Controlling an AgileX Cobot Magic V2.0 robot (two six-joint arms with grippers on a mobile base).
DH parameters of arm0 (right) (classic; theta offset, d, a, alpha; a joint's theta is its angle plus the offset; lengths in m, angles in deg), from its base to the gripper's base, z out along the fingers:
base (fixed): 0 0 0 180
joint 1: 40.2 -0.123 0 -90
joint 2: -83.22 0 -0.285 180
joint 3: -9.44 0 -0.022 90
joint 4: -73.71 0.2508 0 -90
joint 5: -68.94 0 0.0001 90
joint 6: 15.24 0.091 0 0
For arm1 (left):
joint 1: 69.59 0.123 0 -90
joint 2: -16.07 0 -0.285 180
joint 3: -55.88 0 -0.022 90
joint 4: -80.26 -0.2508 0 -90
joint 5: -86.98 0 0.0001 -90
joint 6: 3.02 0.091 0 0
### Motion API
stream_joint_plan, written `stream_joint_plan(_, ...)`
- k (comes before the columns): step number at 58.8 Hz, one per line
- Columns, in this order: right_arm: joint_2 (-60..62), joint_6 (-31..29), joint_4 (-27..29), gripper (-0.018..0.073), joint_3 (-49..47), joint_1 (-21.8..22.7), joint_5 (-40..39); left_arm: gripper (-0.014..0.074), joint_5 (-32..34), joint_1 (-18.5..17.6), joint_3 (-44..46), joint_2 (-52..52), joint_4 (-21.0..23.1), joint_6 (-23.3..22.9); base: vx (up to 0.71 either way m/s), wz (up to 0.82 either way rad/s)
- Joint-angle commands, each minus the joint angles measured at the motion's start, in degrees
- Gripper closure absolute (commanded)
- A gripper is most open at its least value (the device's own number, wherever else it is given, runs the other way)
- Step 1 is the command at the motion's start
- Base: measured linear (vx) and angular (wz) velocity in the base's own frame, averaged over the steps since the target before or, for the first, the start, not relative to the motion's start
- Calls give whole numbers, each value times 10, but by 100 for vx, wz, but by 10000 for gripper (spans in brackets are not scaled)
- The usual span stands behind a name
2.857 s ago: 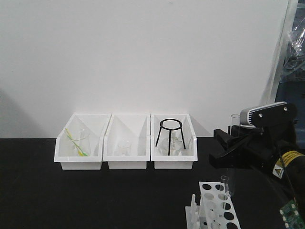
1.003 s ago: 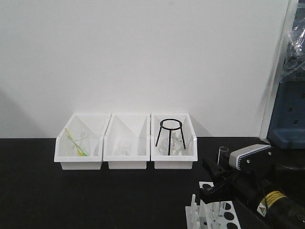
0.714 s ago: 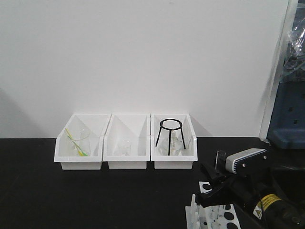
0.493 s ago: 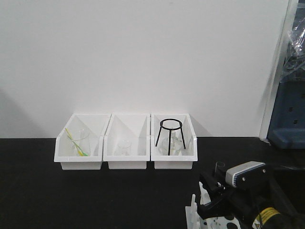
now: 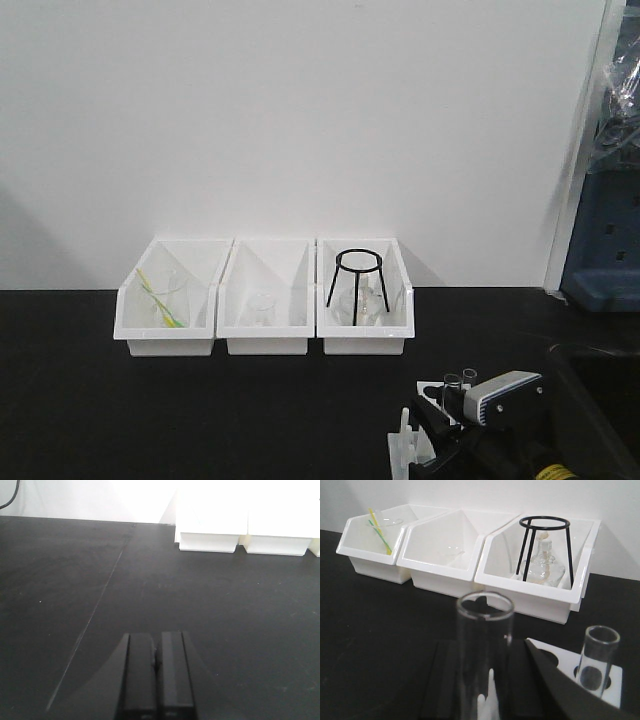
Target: Flip and reinsert test tube from rack
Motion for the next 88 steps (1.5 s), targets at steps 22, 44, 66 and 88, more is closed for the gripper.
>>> stream_joint_plan(22, 17, 11, -6, 76, -12, 0, -44, 603, 50, -4, 0, -7, 2, 0, 0, 0)
stream_joint_plan(44, 113, 11, -6, 54, -12, 0, 9, 603, 50, -4, 0, -7, 2, 0, 0, 0)
stream_joint_plan(66, 249, 23, -6, 54, -12, 0, 113, 603, 50, -4, 0, -7, 2, 0, 0, 0)
stream_joint_plan(88, 445, 208, -148, 59, 69, 0, 210, 603, 50, -4, 0, -7, 2, 0, 0, 0)
